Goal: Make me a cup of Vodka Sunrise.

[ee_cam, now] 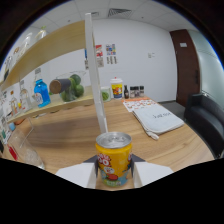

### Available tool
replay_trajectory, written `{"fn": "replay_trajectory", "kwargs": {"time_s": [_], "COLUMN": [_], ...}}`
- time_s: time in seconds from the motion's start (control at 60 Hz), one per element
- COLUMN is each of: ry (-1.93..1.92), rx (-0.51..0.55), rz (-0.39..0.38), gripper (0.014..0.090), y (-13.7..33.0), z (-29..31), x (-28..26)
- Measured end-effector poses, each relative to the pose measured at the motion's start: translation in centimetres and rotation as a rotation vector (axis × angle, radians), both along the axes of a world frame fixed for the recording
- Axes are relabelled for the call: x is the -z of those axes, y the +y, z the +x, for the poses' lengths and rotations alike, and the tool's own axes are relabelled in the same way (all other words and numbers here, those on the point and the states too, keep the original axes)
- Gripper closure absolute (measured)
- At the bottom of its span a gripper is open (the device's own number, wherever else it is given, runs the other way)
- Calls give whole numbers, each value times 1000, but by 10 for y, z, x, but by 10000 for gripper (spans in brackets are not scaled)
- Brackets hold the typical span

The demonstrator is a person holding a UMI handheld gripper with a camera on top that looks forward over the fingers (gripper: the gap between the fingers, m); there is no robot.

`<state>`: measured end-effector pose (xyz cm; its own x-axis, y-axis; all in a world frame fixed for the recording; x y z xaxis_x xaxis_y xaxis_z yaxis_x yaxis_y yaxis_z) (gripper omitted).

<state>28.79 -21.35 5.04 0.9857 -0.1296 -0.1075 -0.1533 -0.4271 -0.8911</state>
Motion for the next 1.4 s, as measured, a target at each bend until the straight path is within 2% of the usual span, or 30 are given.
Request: {"fn": "replay_trajectory", "kwargs": {"time_s": [0.117,0.45,0.567,0.6,0.667,0.7,0.833,0.967,1.067,1.167,1.3,1.4], "ry": [3,-51,-74,-79,-102,-105,-111,-102,-83,-75,-50,-28], "rx": [-13,-46,-28,-17,11,21,52,22,-29,-82,-124,-138], "rz": [-37,-71,-80,-84,-89,-86,-17,74,114,117,59,93], "gripper": [530,516,508,469,256,188,190,191,193,195,185,182], "y": [3,-13,-18,-19,-23,-25,-43,-68,-86,-103,-116,-108], "z": [-4,-9,-7,-6,-1,-1,-14,-62,-115,-168,-223,-256], "x": [15,22,22,21,14,7,-43,-98,-116,-109,-85,-102]}}
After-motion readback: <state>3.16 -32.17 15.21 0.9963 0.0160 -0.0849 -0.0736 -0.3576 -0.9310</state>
